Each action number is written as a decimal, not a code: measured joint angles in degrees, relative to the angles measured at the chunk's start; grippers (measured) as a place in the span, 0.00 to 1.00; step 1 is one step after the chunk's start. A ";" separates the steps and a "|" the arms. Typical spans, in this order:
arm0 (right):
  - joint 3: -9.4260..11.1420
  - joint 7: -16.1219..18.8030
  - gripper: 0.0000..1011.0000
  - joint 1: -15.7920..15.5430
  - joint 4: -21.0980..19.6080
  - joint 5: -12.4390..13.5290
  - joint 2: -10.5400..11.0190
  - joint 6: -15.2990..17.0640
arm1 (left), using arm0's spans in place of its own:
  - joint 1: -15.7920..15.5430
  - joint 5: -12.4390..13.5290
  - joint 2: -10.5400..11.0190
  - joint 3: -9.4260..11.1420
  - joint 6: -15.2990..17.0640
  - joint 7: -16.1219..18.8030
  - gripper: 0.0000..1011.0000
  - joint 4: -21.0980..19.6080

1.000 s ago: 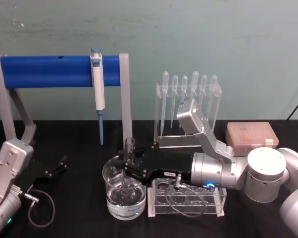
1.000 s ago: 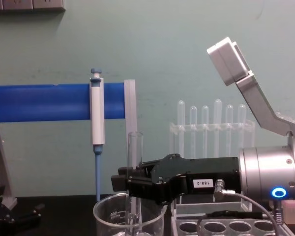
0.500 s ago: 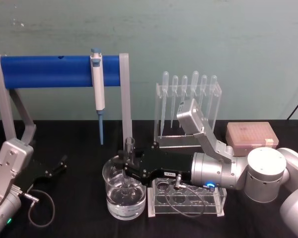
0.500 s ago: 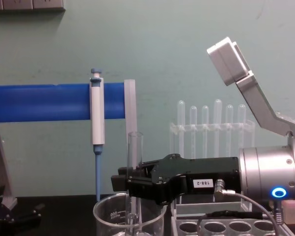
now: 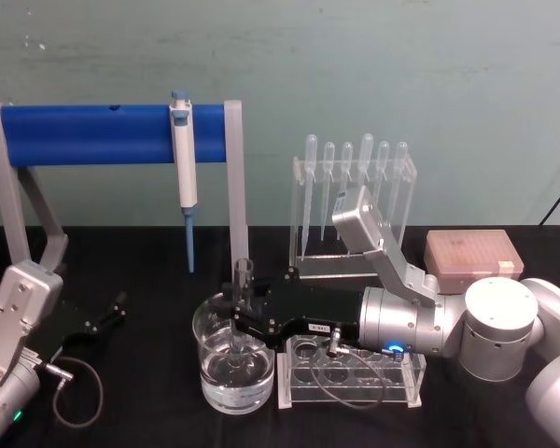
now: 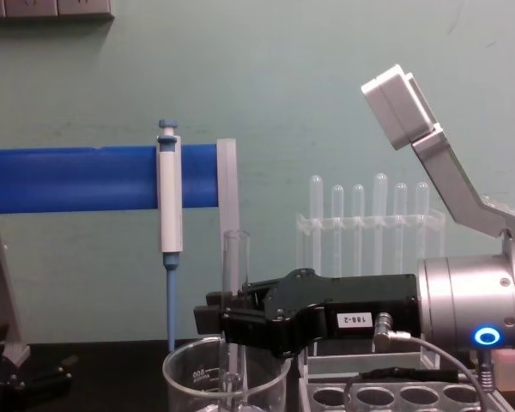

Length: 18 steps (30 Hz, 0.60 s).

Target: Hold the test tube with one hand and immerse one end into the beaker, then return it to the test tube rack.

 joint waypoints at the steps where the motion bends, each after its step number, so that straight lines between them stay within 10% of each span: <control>1: 0.00 0.00 0.22 0.00 0.00 0.00 0.00 0.00 | 0.00 0.00 0.00 0.00 0.00 0.00 0.99 0.00; 18: 0.00 0.00 0.22 0.00 0.00 0.00 0.00 0.00 | 0.00 0.00 0.00 0.00 0.00 0.00 0.99 0.00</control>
